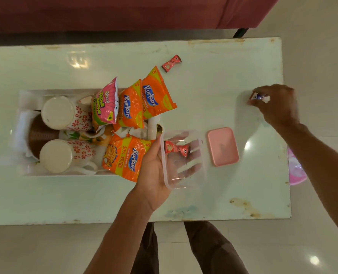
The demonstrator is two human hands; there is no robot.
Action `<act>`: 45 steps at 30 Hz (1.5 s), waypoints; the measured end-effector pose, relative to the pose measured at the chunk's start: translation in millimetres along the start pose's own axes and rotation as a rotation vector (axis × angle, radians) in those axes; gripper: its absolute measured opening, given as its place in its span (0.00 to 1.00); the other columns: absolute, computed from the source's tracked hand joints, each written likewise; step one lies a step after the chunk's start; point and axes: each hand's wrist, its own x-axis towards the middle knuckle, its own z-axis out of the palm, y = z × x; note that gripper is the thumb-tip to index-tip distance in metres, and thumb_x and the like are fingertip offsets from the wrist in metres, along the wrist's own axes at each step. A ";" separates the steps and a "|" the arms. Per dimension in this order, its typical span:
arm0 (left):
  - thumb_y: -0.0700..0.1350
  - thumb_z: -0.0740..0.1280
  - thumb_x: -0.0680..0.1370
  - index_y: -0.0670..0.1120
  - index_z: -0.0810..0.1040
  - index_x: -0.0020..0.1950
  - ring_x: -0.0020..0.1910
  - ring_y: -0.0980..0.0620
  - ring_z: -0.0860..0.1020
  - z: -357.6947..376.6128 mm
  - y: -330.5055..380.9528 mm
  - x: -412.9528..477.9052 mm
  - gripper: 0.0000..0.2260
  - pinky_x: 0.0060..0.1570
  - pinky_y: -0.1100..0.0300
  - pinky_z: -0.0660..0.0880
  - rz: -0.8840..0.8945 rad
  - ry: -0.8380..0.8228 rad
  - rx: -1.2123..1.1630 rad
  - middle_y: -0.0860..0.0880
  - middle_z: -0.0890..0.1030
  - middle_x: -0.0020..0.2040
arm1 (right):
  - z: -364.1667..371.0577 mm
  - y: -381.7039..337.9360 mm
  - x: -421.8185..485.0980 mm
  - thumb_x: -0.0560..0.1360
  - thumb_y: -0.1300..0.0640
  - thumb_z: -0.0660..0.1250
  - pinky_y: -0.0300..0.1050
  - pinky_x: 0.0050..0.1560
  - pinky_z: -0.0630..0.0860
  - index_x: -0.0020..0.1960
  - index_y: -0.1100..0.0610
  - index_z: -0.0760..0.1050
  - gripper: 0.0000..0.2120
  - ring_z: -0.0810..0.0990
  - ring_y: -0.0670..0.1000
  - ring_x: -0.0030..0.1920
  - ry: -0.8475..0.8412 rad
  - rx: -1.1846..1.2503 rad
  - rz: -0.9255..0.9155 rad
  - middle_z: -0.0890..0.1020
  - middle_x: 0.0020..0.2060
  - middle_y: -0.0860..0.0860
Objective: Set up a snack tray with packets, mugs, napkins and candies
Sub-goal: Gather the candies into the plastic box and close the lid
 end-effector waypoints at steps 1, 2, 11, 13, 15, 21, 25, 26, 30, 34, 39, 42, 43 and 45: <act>0.59 0.54 0.85 0.43 0.69 0.77 0.64 0.41 0.78 -1.4 2.1 -0.7 0.27 0.57 0.45 0.80 0.002 -0.003 -0.006 0.35 0.71 0.75 | -7.6 -14.5 -8.5 0.70 0.55 0.75 0.46 0.47 0.76 0.51 0.60 0.84 0.12 0.84 0.56 0.45 0.019 0.108 0.039 0.86 0.43 0.58; 0.59 0.54 0.85 0.43 0.69 0.76 0.64 0.42 0.79 -2.6 3.8 -1.0 0.27 0.57 0.46 0.80 0.003 -0.004 -0.010 0.35 0.71 0.75 | -18.4 -32.6 -18.1 0.70 0.52 0.76 0.41 0.46 0.76 0.51 0.57 0.84 0.12 0.84 0.48 0.44 0.046 0.229 0.081 0.86 0.42 0.54; 0.60 0.53 0.85 0.44 0.75 0.73 0.59 0.45 0.83 -7.4 9.6 -8.8 0.26 0.50 0.49 0.80 0.086 0.105 0.180 0.41 0.83 0.63 | -80.3 -201.5 -125.1 0.67 0.47 0.78 0.37 0.37 0.75 0.46 0.50 0.81 0.12 0.79 0.43 0.37 -0.187 0.405 -0.247 0.84 0.39 0.42; 0.59 0.53 0.86 0.45 0.78 0.70 0.55 0.47 0.85 -11.4 10.5 -11.1 0.25 0.43 0.54 0.82 0.112 0.118 0.199 0.45 0.86 0.57 | -69.1 -210.8 -134.4 0.66 0.53 0.80 0.42 0.36 0.76 0.46 0.54 0.83 0.12 0.79 0.47 0.39 -0.201 0.284 -0.316 0.84 0.39 0.47; 0.59 0.54 0.85 0.47 0.82 0.65 0.51 0.48 0.86 -14.2 12.1 -14.5 0.23 0.37 0.57 0.81 0.110 0.122 0.169 0.46 0.87 0.52 | -58.6 -217.1 -141.4 0.63 0.55 0.82 0.44 0.33 0.76 0.45 0.56 0.83 0.14 0.80 0.51 0.37 -0.156 0.187 -0.352 0.84 0.36 0.51; 0.57 0.57 0.85 0.48 0.82 0.61 0.45 0.50 0.86 -19.7 7.4 -24.3 0.19 0.34 0.57 0.81 0.107 0.139 0.201 0.46 0.86 0.48 | -38.8 -231.4 -155.6 0.57 0.54 0.85 0.52 0.37 0.80 0.43 0.58 0.82 0.18 0.82 0.57 0.39 -0.100 0.023 -0.373 0.84 0.35 0.55; 0.58 0.57 0.84 0.48 0.81 0.64 0.44 0.50 0.87 -21.5 6.6 -33.3 0.20 0.35 0.56 0.82 0.091 0.139 0.244 0.47 0.87 0.48 | -40.6 -241.2 -159.8 0.60 0.52 0.83 0.52 0.40 0.79 0.43 0.55 0.82 0.16 0.81 0.55 0.40 -0.178 0.051 -0.330 0.86 0.37 0.52; 0.59 0.56 0.85 0.48 0.81 0.64 0.44 0.50 0.87 -21.3 7.4 -35.9 0.20 0.36 0.56 0.82 0.081 0.124 0.252 0.48 0.87 0.48 | -44.5 -240.5 -159.3 0.61 0.51 0.83 0.48 0.40 0.78 0.43 0.54 0.82 0.16 0.80 0.51 0.40 -0.193 0.114 -0.277 0.85 0.38 0.50; 0.59 0.54 0.85 0.41 0.74 0.72 0.53 0.45 0.85 -21.3 13.2 -44.6 0.26 0.49 0.48 0.81 0.068 0.071 0.237 0.41 0.84 0.59 | -67.7 -223.6 -152.1 0.64 0.45 0.79 0.27 0.37 0.68 0.42 0.47 0.80 0.12 0.78 0.41 0.36 -0.102 0.420 -0.007 0.83 0.36 0.39; 0.59 0.52 0.85 0.40 0.68 0.77 0.63 0.41 0.77 -26.0 19.5 -53.6 0.29 0.56 0.48 0.78 0.019 0.011 0.156 0.35 0.73 0.73 | -74.9 -199.8 -128.8 0.67 0.47 0.78 0.25 0.34 0.70 0.43 0.49 0.81 0.10 0.79 0.36 0.34 0.032 0.497 0.195 0.82 0.34 0.33; 0.58 0.50 0.85 0.41 0.77 0.70 0.68 0.38 0.72 -36.1 26.6 -70.3 0.27 0.71 0.40 0.66 0.027 0.018 0.036 0.35 0.74 0.72 | -43.0 -190.3 -56.1 0.72 0.53 0.75 0.21 0.39 0.69 0.47 0.55 0.82 0.07 0.79 0.35 0.37 0.068 0.397 0.123 0.82 0.38 0.40; 0.57 0.50 0.86 0.42 0.83 0.64 0.67 0.36 0.68 -41.5 36.6 -81.2 0.27 0.69 0.39 0.63 0.087 -0.008 0.018 0.34 0.72 0.68 | -14.0 -192.8 3.0 0.73 0.57 0.73 0.31 0.45 0.74 0.53 0.60 0.81 0.10 0.83 0.48 0.43 -0.052 0.254 -0.029 0.85 0.46 0.51; 0.57 0.51 0.85 0.42 0.82 0.65 0.68 0.35 0.69 -44.2 40.4 -83.5 0.26 0.68 0.39 0.65 0.106 -0.008 0.022 0.34 0.72 0.70 | -5.1 -192.8 22.1 0.74 0.57 0.73 0.36 0.47 0.76 0.55 0.61 0.80 0.12 0.83 0.51 0.46 -0.105 0.193 -0.077 0.85 0.50 0.53; 0.57 0.52 0.85 0.42 0.77 0.71 0.71 0.34 0.71 -50.6 47.3 -86.7 0.26 0.66 0.40 0.70 0.128 0.013 0.007 0.35 0.73 0.73 | 10.0 -192.1 55.4 0.74 0.59 0.73 0.40 0.50 0.75 0.60 0.60 0.78 0.15 0.81 0.52 0.50 -0.175 0.096 -0.132 0.83 0.55 0.54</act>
